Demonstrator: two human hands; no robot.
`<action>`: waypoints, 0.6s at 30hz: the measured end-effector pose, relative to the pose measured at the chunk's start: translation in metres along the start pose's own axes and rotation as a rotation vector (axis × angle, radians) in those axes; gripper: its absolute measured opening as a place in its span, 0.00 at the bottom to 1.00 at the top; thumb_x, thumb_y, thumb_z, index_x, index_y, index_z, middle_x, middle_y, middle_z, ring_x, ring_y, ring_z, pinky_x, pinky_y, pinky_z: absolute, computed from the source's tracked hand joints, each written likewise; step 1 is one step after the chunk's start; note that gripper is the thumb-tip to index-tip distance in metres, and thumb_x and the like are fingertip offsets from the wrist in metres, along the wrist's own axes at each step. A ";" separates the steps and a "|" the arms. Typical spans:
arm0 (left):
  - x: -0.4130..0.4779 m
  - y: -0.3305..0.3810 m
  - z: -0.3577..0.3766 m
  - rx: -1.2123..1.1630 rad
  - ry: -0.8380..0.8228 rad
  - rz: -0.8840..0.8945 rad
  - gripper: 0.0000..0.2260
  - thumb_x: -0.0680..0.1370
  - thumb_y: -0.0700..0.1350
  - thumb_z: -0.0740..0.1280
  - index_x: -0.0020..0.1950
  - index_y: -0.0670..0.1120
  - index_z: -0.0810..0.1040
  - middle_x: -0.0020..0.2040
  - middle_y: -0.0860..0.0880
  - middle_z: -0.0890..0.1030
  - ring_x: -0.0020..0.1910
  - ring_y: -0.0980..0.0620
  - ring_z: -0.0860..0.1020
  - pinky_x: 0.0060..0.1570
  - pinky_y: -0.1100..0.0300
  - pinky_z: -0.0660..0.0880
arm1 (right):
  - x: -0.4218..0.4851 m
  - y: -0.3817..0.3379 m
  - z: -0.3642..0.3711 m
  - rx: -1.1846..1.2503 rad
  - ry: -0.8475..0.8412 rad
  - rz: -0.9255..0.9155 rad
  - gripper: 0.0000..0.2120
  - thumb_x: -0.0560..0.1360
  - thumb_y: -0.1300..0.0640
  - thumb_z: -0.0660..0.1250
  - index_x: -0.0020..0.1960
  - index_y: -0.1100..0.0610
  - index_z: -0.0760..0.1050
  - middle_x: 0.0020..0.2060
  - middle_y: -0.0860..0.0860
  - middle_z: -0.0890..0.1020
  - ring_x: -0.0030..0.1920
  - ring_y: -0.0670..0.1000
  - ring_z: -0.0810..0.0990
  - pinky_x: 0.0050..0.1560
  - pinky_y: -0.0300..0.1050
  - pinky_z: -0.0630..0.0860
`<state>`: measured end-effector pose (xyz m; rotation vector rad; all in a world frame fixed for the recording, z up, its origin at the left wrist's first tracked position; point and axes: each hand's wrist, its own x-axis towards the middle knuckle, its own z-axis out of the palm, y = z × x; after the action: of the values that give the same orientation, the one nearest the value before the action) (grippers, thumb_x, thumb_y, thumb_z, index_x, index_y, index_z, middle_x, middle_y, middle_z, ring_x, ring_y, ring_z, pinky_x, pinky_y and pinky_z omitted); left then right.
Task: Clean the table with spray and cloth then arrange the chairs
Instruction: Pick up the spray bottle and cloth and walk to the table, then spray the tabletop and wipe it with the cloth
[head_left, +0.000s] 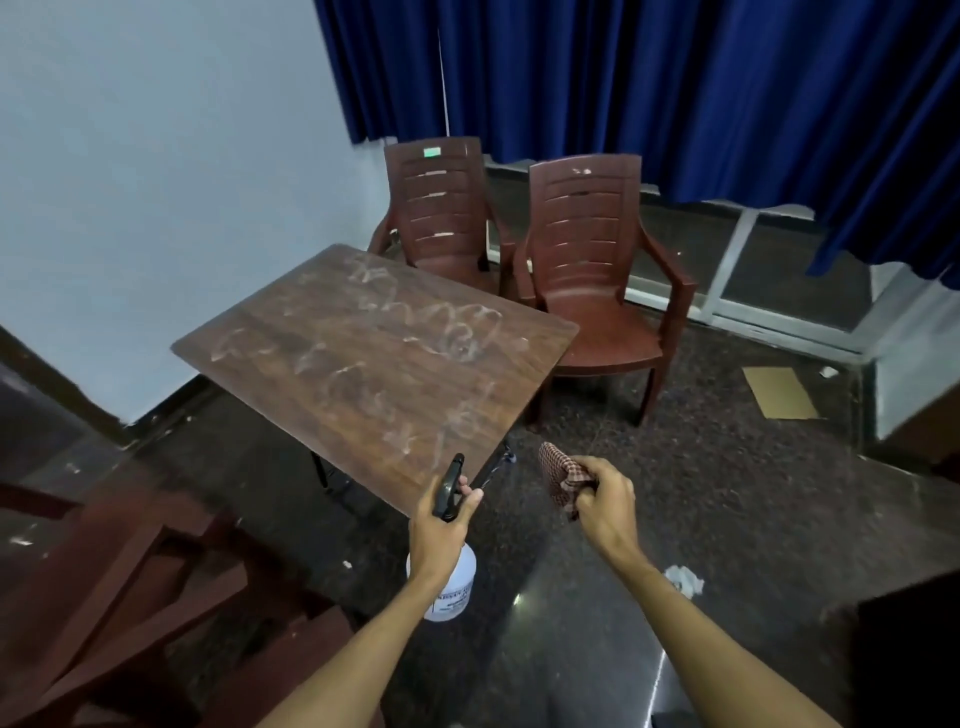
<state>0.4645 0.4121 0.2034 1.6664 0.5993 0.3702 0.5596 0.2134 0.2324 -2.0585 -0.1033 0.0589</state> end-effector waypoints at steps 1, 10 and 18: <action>0.011 0.003 0.003 0.009 0.009 -0.006 0.08 0.75 0.51 0.76 0.51 0.52 0.82 0.41 0.54 0.84 0.38 0.55 0.81 0.44 0.42 0.78 | 0.013 -0.002 0.003 0.001 0.002 -0.002 0.24 0.68 0.78 0.58 0.56 0.61 0.81 0.47 0.54 0.82 0.36 0.34 0.79 0.31 0.28 0.73; 0.148 0.005 0.016 0.031 -0.055 -0.018 0.08 0.75 0.51 0.76 0.49 0.51 0.81 0.37 0.53 0.82 0.29 0.57 0.74 0.38 0.49 0.73 | 0.124 -0.012 0.047 -0.002 0.064 0.056 0.25 0.67 0.76 0.59 0.56 0.59 0.81 0.46 0.53 0.82 0.30 0.46 0.81 0.30 0.49 0.81; 0.290 0.006 0.007 0.073 -0.239 0.038 0.06 0.76 0.46 0.76 0.49 0.47 0.80 0.37 0.52 0.81 0.26 0.57 0.72 0.31 0.53 0.72 | 0.200 -0.048 0.120 -0.027 0.279 0.186 0.25 0.68 0.79 0.58 0.58 0.64 0.80 0.48 0.54 0.81 0.35 0.34 0.78 0.33 0.23 0.70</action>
<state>0.7054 0.5732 0.1821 1.7627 0.4075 0.1739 0.7458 0.3610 0.2192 -2.0777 0.2610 -0.1160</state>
